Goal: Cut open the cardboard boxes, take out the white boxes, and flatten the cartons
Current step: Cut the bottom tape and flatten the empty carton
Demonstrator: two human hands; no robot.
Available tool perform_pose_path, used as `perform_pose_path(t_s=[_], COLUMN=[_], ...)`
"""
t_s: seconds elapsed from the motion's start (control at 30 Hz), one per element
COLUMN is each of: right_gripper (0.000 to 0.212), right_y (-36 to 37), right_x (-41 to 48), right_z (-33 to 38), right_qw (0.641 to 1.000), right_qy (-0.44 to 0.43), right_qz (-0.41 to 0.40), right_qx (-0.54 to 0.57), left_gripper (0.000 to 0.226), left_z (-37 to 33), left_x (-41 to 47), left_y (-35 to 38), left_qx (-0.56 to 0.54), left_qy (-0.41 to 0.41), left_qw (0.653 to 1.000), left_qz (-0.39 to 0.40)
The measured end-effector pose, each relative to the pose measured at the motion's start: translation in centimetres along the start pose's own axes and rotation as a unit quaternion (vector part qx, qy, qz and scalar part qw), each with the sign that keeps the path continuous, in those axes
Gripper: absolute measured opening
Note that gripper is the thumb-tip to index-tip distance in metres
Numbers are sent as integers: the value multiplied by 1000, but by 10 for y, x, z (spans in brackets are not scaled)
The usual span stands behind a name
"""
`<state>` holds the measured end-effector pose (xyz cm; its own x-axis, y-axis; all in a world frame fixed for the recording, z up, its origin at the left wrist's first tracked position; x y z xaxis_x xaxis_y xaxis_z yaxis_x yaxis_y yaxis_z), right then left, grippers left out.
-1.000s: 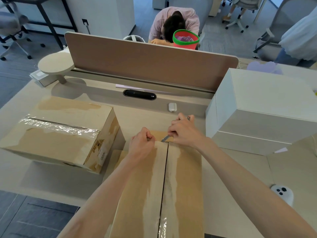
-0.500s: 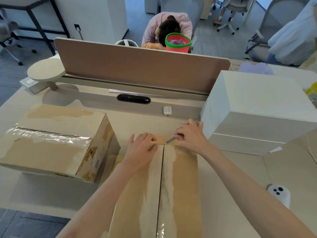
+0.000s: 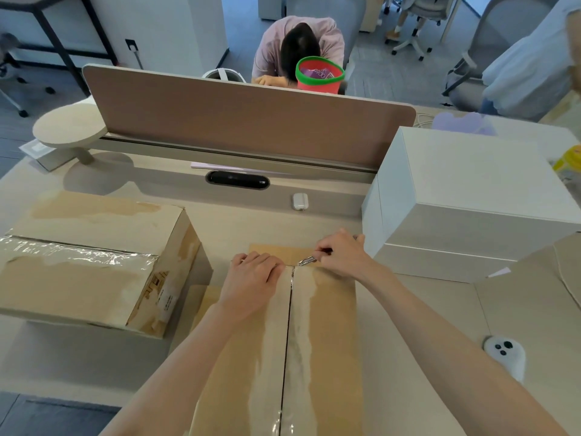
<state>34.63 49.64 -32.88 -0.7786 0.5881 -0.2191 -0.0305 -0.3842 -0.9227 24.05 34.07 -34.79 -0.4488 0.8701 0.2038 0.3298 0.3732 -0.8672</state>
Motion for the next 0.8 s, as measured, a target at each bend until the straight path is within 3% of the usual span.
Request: perform_pose_path(t_s=[0.8], right_gripper=[19], right_y=[8], right_x=[7], right_z=[-5], right_qw=[998], right_qy=[11], right_qz=[33], right_qx=[51], left_gripper=[34], left_z=[3], left_x=[-1], left_y=[1], left_qx=[2], left_qy=[2], left_qw=[1000], left_qz=[-10])
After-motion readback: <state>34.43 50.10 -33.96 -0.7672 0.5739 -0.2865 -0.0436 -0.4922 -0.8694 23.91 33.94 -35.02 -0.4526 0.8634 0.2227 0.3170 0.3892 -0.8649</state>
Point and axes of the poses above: each hand's wrist, its own x-axis towards the middle knuckle, its own y-axis out of the palm, z = x × y, the point moved 8 cm from there along x, towards the middle knuckle, and after that the axes turned 8 degrees about -x, right-handed, at the moved point
